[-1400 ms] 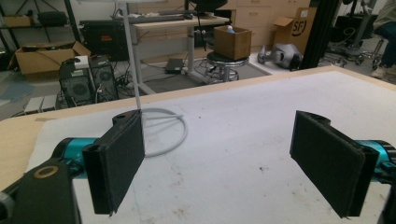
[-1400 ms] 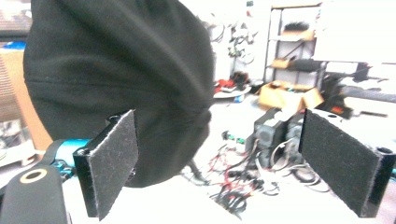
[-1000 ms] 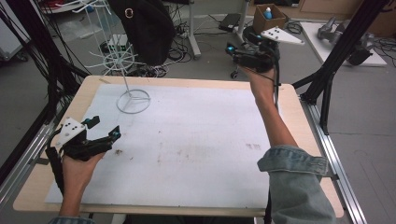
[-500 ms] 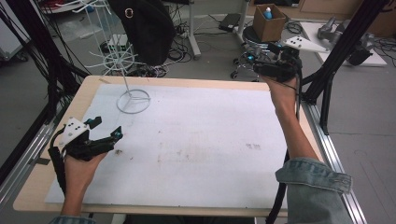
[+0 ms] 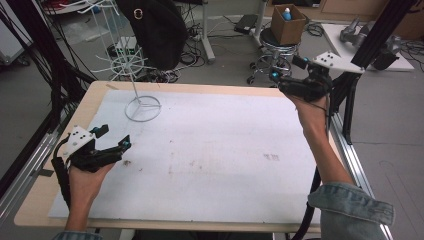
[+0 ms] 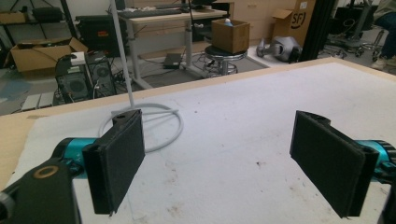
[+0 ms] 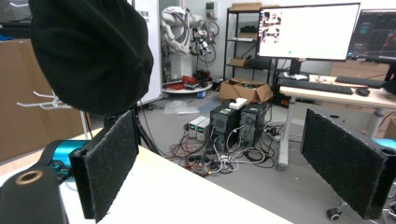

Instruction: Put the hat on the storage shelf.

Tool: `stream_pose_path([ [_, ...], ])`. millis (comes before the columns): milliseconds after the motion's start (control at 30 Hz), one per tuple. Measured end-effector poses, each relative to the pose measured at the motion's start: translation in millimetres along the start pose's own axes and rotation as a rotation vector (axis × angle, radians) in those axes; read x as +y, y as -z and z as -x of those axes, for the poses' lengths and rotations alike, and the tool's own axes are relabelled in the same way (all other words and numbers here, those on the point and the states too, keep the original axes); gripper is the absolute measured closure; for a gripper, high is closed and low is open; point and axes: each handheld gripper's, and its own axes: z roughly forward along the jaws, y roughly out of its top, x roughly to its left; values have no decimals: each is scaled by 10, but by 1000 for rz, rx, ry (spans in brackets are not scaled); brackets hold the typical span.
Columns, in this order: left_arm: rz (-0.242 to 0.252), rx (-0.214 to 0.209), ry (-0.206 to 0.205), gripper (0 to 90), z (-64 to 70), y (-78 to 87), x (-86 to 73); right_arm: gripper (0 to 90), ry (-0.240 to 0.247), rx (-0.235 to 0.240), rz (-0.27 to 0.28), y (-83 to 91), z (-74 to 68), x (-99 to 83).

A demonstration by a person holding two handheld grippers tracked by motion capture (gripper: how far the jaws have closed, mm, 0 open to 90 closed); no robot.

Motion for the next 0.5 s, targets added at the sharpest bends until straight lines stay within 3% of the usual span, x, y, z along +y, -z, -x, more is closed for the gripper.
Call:
stream_pose_path([
  [200,-13,6,-4,181,6,-38,-41,106,22,-12,17,261,-33,-387],
  [500,-21,4,-3,181,13,-71,-69,106,36,-35,-26,570,-102,-945],
])
